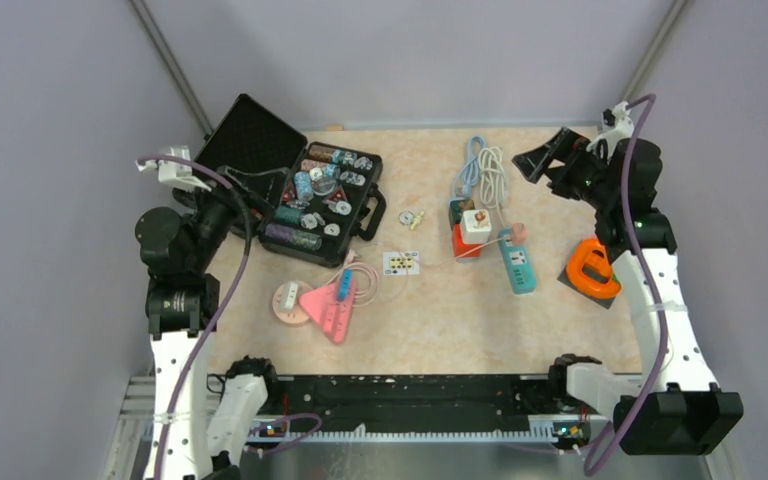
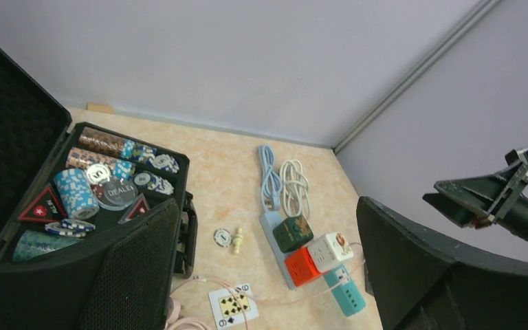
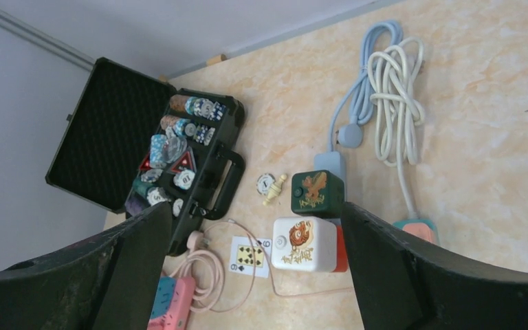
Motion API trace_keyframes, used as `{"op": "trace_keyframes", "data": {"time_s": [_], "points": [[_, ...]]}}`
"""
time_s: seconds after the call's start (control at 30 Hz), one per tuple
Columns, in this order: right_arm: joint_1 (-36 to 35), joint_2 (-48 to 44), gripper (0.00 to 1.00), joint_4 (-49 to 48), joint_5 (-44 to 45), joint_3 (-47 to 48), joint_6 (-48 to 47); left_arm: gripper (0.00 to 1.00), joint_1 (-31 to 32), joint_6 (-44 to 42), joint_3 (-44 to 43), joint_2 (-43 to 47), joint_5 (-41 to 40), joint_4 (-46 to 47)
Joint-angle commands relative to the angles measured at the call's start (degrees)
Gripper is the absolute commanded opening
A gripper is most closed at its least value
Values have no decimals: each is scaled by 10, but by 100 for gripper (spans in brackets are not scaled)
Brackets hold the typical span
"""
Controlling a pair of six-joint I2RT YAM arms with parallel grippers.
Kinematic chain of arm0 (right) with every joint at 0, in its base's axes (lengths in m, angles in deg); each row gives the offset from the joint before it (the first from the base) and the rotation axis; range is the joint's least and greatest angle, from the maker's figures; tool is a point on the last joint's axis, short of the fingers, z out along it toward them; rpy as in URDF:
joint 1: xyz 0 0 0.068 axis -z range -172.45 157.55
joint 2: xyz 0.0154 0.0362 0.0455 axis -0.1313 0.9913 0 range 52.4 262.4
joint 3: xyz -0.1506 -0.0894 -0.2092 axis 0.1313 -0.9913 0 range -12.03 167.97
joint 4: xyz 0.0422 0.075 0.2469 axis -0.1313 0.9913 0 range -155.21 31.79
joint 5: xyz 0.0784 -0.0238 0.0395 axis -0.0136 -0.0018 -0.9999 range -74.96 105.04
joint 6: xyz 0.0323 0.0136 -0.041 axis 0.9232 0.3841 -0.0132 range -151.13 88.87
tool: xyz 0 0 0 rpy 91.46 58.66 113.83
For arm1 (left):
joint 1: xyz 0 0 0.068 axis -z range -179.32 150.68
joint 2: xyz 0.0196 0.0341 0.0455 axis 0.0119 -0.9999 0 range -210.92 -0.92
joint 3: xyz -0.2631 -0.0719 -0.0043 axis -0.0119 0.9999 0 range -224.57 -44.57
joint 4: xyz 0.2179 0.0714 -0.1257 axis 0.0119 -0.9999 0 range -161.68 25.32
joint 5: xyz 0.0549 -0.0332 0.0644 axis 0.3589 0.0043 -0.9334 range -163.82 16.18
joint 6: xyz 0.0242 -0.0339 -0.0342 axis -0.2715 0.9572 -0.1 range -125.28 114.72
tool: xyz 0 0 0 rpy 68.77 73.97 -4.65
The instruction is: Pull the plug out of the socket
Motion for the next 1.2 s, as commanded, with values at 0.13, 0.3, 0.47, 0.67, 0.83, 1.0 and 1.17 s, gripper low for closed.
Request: {"op": "trace_keyframes", "data": {"time_s": [0.13,0.3,0.47,0.67,0.83,1.0,1.17], "points": [[4,15,83,-55,-19,-5,34,99,-3,16,69,-19,47,1],[4,35,78,-5,-13,25,18,99,-2,18,108,-47,122,13],[4,-1,88,9,142,-29,-30,99,12,14,104,-73,189,7],[4,45,93,80,245,-47,-78,99,41,10,116,-59,161,47],[4,103,71,112,259,-64,-80,99,71,30,131,-65,134,114],[4,118,60,98,274,-100,-96,99,85,37,151,-59,84,152],[2,151,55,84,225,-112,-129,99,92,40,152,-78,87,178]]}}
